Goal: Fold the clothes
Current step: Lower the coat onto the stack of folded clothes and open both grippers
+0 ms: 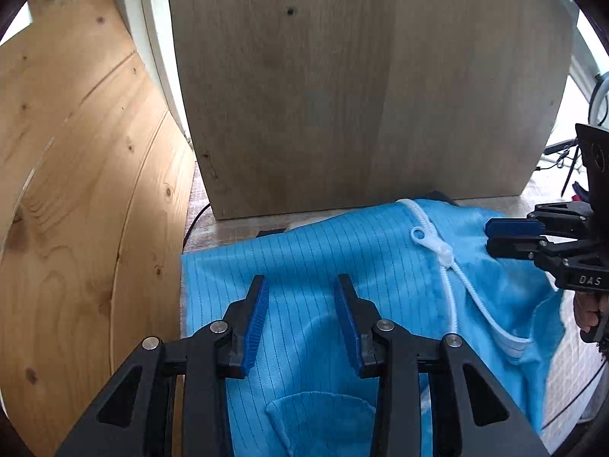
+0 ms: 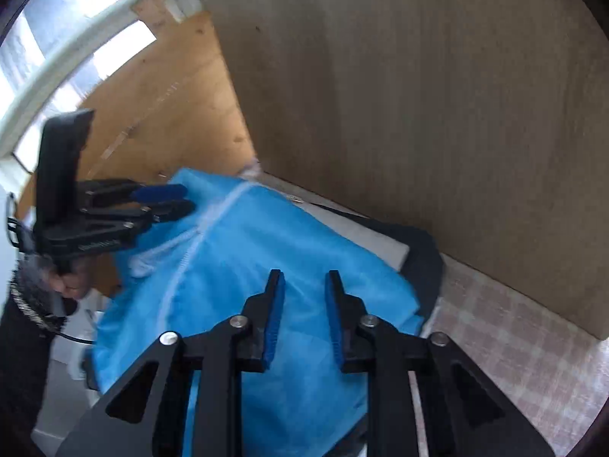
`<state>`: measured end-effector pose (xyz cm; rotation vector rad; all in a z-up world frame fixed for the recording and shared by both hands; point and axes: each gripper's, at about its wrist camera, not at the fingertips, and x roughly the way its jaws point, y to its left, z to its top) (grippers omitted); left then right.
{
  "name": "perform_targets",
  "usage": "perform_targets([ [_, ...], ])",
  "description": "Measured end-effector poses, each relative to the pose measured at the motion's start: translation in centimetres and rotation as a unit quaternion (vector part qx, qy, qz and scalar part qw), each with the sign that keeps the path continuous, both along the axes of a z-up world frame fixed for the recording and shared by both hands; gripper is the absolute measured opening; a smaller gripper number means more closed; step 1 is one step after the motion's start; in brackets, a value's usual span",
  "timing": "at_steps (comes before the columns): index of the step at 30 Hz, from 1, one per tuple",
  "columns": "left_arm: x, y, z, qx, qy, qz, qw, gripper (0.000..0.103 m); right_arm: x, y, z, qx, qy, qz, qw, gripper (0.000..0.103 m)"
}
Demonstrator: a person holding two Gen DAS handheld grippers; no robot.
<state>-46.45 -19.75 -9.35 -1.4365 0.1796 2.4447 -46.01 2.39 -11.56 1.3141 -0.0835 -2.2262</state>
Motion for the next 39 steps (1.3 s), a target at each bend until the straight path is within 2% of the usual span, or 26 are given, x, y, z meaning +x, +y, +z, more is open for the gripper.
perform_targets([
  [3, -1.1, -0.6, 0.8, 0.002, -0.003, 0.019, 0.9998, 0.036, -0.9, 3.1, 0.3, -0.033, -0.019, -0.040, 0.998, 0.015],
  [6, 0.3, -0.9, 3.1, -0.011, 0.017, 0.023, 0.9995, 0.033, 1.1, 4.6, 2.7, -0.035, 0.015, -0.041, 0.998, 0.016],
  [10, 5.1, 0.6, 5.4, 0.037, 0.029, -0.024, 0.9986, 0.033, 3.5, 3.7, 4.7, -0.039, 0.040, 0.000, 0.998, 0.016],
  [12, 8.2, 2.5, 5.5, 0.072, 0.013, -0.061, 0.9955, 0.034, 3.9, 2.5, 4.7, -0.022, 0.046, 0.020, 0.999, 0.016],
  [15, 11.8, 5.4, 4.5, 0.119, -0.037, -0.098, 0.9874, 0.036, 3.6, 1.2, 3.9, 0.003, 0.044, 0.032, 0.999, 0.016],
  [17, 13.2, 7.3, 4.0, 0.127, -0.058, -0.106, 0.9845, 0.039, 3.3, 0.9, 3.4, 0.004, 0.036, 0.039, 0.999, 0.016],
  [18, 13.4, 8.2, 3.6, 0.118, -0.059, -0.107, 0.9854, 0.042, 3.1, 0.8, 3.3, 0.006, 0.034, 0.041, 0.999, 0.016],
  [21, 12.6, 9.2, 2.4, 0.121, -0.065, -0.083, 0.9870, 0.043, 2.8, 0.7, 3.1, 0.008, 0.033, 0.046, 0.998, 0.016],
  [22, 12.2, 9.4, 2.0, 0.125, -0.067, -0.073, 0.9872, 0.041, 2.8, 0.7, 3.2, 0.008, 0.034, 0.049, 0.998, 0.016],
  [23, 11.8, 9.6, 1.6, 0.129, -0.070, -0.062, 0.9873, 0.033, 2.7, 0.6, 3.1, 0.009, 0.034, 0.051, 0.998, 0.016],
  [24, 11.4, 9.6, 1.1, 0.136, -0.076, -0.053, 0.9865, 0.014, 2.6, 0.5, 3.0, 0.010, 0.033, 0.054, 0.998, 0.016],
  [25, 11.2, 9.4, 0.6, 0.148, -0.087, -0.044, 0.9842, 0.004, 2.3, 0.4, 2.8, 0.015, 0.033, 0.055, 0.998, 0.016],
  [26, 11.1, 9.2, 0.2, 0.160, -0.095, -0.036, 0.9818, 0.001, 2.1, 0.3, 2.5, 0.022, 0.033, 0.055, 0.998, 0.016],
  [28, 12.3, 9.1, 0.9, 0.179, -0.080, -0.047, 0.9794, 0.001, 1.2, 0.2, 1.2, 0.057, 0.034, 0.047, 0.997, 0.016],
  [30, 13.8, 9.5, 1.6, 0.164, -0.062, -0.065, 0.9824, 0.002, 0.3, 0.1, -0.1, 0.088, 0.030, 0.040, 0.995, 0.016],
  [32, 14.9, 9.8, 1.8, 0.145, -0.054, -0.075, 0.9851, 0.003, -0.2, 0.3, -0.7, 0.086, 0.022, 0.042, 0.995, 0.016],
  [34, 15.1, 9.4, 1.8, 0.143, -0.057, -0.066, 0.9858, 0.005, 0.0, 0.5, 0.0, 0.089, 0.036, 0.037, 0.995, 0.016],
  [36, 15.5, 8.9, 2.1, 0.143, -0.056, -0.057, 0.9865, 0.020, 0.4, 0.7, 1.0, 0.093, 0.051, 0.033, 0.994, 0.016],
  [39, 17.0, 7.7, 4.2, 0.123, -0.022, -0.060, 0.9903, 0.027, 1.6, 0.7, 3.1, 0.099, 0.081, 0.040, 0.991, 0.016],
])
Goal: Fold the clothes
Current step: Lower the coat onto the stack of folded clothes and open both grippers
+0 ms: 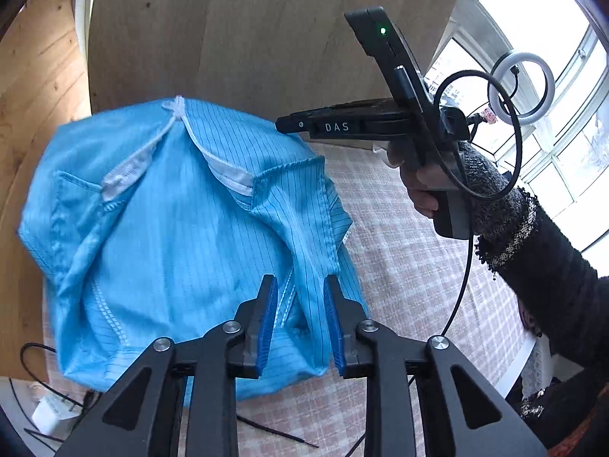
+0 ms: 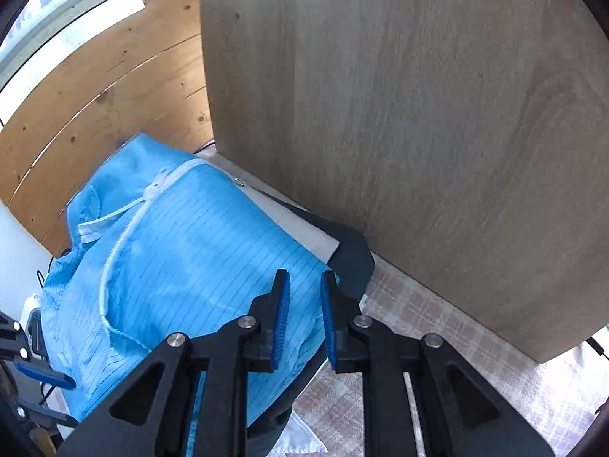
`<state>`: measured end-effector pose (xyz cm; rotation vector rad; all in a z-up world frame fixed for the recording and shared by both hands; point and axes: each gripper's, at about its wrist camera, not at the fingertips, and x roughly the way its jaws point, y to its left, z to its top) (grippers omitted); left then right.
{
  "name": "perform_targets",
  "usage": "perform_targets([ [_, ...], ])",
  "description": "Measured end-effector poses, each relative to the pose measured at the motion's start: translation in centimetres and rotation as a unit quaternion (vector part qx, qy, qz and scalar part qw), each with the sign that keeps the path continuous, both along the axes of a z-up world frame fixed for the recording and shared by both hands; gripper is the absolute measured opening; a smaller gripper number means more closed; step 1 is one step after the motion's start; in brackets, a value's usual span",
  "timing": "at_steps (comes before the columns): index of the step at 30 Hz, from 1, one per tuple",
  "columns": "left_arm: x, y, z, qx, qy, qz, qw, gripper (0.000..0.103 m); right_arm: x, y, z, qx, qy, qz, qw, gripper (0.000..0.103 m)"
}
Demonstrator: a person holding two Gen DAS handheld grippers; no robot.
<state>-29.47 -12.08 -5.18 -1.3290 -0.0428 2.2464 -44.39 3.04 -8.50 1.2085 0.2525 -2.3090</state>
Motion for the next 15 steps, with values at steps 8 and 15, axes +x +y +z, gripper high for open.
perform_targets([
  [8, -3.9, -8.8, 1.5, -0.093, 0.047, 0.100, 0.9895, 0.034, 3.8, -2.4, 4.1, -0.071, 0.014, 0.044, 0.996, 0.020],
  [15, -6.5, -7.9, -4.5, -0.163, 0.022, 0.065, 0.9843, 0.034, 4.3, -6.0, 1.4, -0.056, -0.030, 0.067, 0.996, 0.021],
])
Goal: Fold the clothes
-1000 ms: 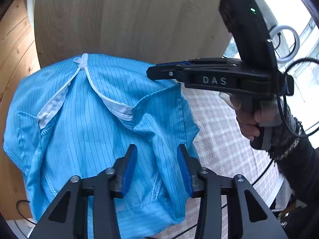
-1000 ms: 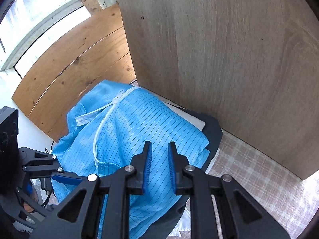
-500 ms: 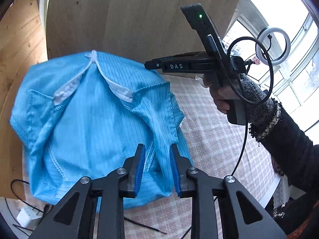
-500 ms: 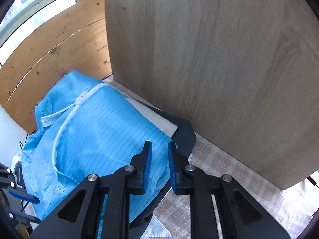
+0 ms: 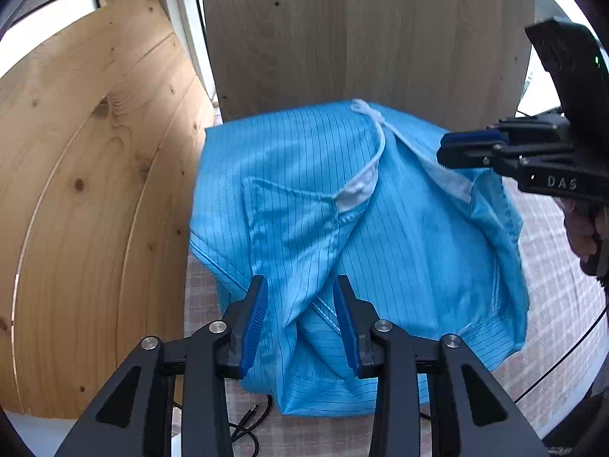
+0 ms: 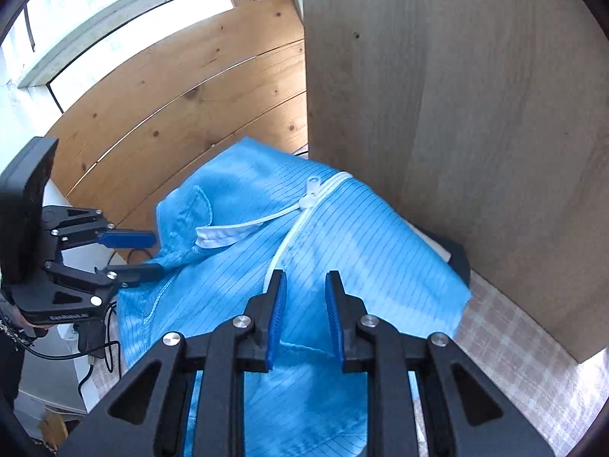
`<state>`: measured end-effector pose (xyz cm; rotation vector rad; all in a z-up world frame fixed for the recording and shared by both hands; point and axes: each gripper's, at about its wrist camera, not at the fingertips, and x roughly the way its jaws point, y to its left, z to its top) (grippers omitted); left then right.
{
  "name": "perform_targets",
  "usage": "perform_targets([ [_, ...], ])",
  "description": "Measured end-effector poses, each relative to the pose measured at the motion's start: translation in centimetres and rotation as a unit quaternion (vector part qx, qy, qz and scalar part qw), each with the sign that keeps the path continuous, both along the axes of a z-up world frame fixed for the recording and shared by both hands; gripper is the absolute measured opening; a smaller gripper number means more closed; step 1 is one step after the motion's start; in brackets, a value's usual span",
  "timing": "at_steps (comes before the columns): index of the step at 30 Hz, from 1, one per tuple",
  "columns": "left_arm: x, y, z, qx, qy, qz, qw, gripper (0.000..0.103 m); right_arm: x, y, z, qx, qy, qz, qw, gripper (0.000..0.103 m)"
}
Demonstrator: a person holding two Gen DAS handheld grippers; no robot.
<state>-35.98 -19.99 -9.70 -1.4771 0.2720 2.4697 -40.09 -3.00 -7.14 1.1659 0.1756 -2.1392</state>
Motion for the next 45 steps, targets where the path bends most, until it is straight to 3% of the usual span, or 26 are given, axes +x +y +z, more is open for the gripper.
perform_targets([
  [1, 0.0, 0.2, -0.7, -0.014, 0.000, -0.006, 0.9999, 0.032, -0.1, -0.3, -0.3, 0.007, -0.001, 0.002, 1.000, 0.021],
  [3, 0.3, 0.3, -0.8, -0.020, 0.006, -0.005, 0.9998, 0.001, -0.7, -0.7, -0.9, 0.019, -0.007, -0.002, 1.000, 0.021],
  [8, 2.6, 0.1, 2.1, 0.005, 0.054, 0.002, 0.9985, 0.002, -1.6, -0.2, -1.4, 0.007, -0.030, -0.013, 0.999, 0.021],
  [10, 3.7, 0.2, 3.2, 0.009, 0.073, -0.002, 0.9973, 0.007, -1.4, 0.0, -1.2, 0.007, -0.029, -0.014, 0.999, 0.021],
  [12, 3.6, 0.4, 2.3, -0.019, 0.052, -0.005, 0.9984, 0.040, -1.1, 0.1, -0.8, 0.011, -0.026, -0.019, 0.999, 0.021],
  [13, 3.5, 0.2, 2.2, -0.030, 0.041, 0.001, 0.9987, 0.041, -0.7, 0.3, -0.3, 0.010, -0.022, -0.022, 0.999, 0.021],
  [16, 4.3, -0.3, 2.2, -0.002, 0.023, 0.011, 0.9997, 0.038, 2.0, 1.5, 2.2, -0.015, 0.005, -0.021, 1.000, 0.021],
  [21, 6.4, 1.6, 3.0, 0.035, 0.046, -0.028, 0.9979, 0.040, 6.7, 2.7, 3.2, -0.052, 0.006, -0.013, 0.999, 0.026],
  [26, 8.9, 2.6, 2.4, 0.021, 0.035, -0.063, 0.9972, 0.040, 10.4, 3.4, 2.5, -0.026, -0.003, 0.002, 1.000, 0.026],
  [32, 11.8, 2.6, 1.8, -0.021, 0.029, -0.098, 0.9945, 0.040, 14.1, 2.8, 2.0, 0.016, 0.009, 0.079, 0.997, 0.026],
  [37, 10.2, 4.1, 0.2, -0.077, 0.033, -0.145, 0.9858, 0.040, 15.0, -0.5, 0.6, 0.088, 0.034, 0.164, 0.982, 0.026],
  [40, 9.3, 4.1, 0.1, -0.075, 0.027, -0.147, 0.9858, 0.035, 15.1, -1.7, -0.3, 0.124, 0.034, 0.197, 0.972, 0.028],
  [42, 8.9, 4.1, 0.2, -0.074, 0.024, -0.145, 0.9864, 0.025, 15.4, -2.3, -0.3, 0.144, 0.045, 0.213, 0.965, 0.028],
  [45, 8.8, 3.9, 0.7, -0.063, 0.024, -0.144, 0.9873, 0.023, 16.4, -3.1, -0.6, 0.179, 0.089, 0.242, 0.949, 0.028],
])
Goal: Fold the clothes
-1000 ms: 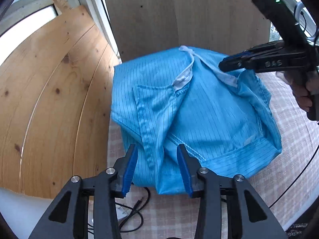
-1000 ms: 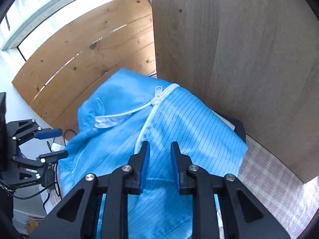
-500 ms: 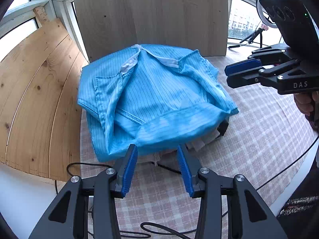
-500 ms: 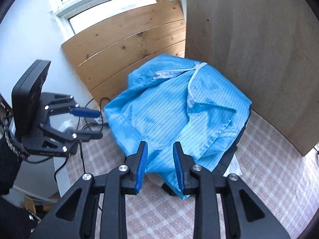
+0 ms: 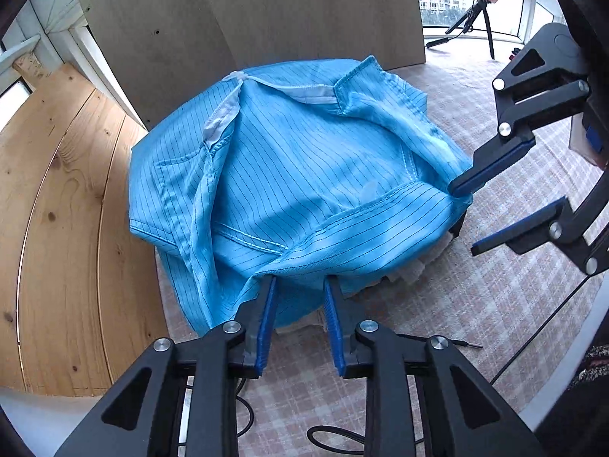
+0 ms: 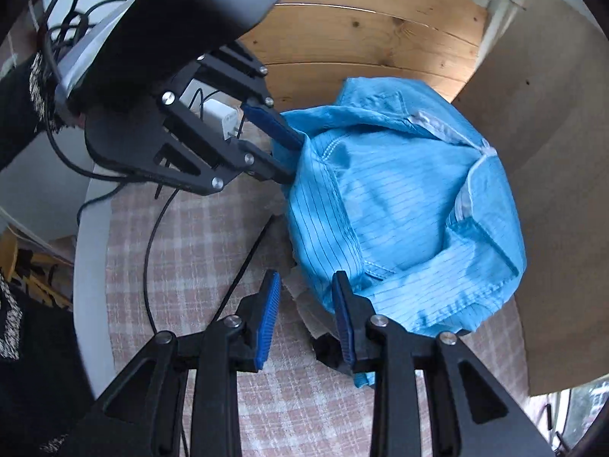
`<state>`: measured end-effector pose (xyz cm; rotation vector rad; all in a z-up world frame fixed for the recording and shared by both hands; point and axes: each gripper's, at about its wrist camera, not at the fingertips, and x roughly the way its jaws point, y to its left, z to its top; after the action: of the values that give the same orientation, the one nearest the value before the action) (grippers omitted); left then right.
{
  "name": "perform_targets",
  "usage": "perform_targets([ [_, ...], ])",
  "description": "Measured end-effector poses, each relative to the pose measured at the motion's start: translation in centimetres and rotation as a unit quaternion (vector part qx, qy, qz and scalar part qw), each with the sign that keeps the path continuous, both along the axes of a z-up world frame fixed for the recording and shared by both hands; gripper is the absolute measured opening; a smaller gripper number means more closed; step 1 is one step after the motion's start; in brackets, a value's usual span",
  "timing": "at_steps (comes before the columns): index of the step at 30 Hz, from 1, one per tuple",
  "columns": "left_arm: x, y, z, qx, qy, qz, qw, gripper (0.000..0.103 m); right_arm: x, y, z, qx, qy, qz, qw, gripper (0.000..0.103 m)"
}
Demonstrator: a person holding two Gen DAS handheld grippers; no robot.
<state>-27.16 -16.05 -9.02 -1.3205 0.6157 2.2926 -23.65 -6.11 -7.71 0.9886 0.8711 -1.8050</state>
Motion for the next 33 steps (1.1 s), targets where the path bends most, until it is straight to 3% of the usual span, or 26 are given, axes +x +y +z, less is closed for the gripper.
perform_targets([
  [3, 0.1, -0.1, 0.4, 0.000, 0.002, -0.002, 1.0000, 0.023, -0.4, -0.7, -1.2, 0.038, 0.028, 0.006, 0.999, 0.027],
  [6, 0.5, -0.5, 0.6, 0.001, 0.002, -0.010, 0.9999, 0.024, -1.5, -0.2, -0.8, 0.026, 0.019, -0.013, 0.999, 0.006],
  [13, 0.7, -0.3, 0.4, -0.030, -0.007, -0.053, 0.9981, 0.030, -2.7, 1.0, 2.6, -0.021, 0.018, -0.037, 0.999, 0.005],
  [17, 0.0, 0.0, 0.1, -0.053, -0.004, -0.056, 0.9970, 0.009, -2.9, 0.8, 3.1, -0.028, 0.034, -0.049, 0.998, 0.005],
  [19, -0.2, -0.4, 0.7, -0.059, 0.016, -0.036, 0.9975, 0.007, -2.7, 1.0, 3.2, -0.036, 0.048, -0.058, 0.997, 0.005],
  [22, -0.1, -1.2, 1.1, -0.050, 0.024, -0.014, 0.9984, 0.007, -2.0, 0.9, 2.1, -0.023, 0.063, -0.059, 0.996, 0.005],
  [25, 0.7, -1.4, -0.4, -0.053, 0.002, -0.018, 0.9984, 0.012, -1.3, 0.5, -0.2, 0.005, 0.059, -0.055, 0.997, 0.006],
  [28, 1.7, -1.9, -0.9, -0.049, -0.012, -0.003, 0.9987, 0.025, -0.4, 0.9, -0.9, 0.009, 0.045, -0.061, 0.997, 0.018],
  [29, 2.1, -2.2, -0.8, -0.039, -0.018, 0.007, 0.9991, 0.036, -0.3, 1.7, -0.4, -0.012, 0.032, -0.072, 0.997, 0.024],
  [30, 2.4, -2.9, -0.3, -0.014, -0.027, 0.023, 0.9993, 0.046, -0.3, 2.8, 0.3, -0.040, 0.011, -0.092, 0.995, 0.039],
  [31, 2.9, -3.5, 0.3, 0.013, -0.034, 0.043, 0.9984, 0.048, -0.5, 4.0, 0.7, -0.064, -0.012, -0.120, 0.991, 0.052],
  [33, 3.8, -4.6, 1.3, 0.059, -0.044, 0.086, 0.9935, 0.050, -0.7, 6.5, 1.3, -0.105, -0.057, -0.183, 0.976, 0.056],
])
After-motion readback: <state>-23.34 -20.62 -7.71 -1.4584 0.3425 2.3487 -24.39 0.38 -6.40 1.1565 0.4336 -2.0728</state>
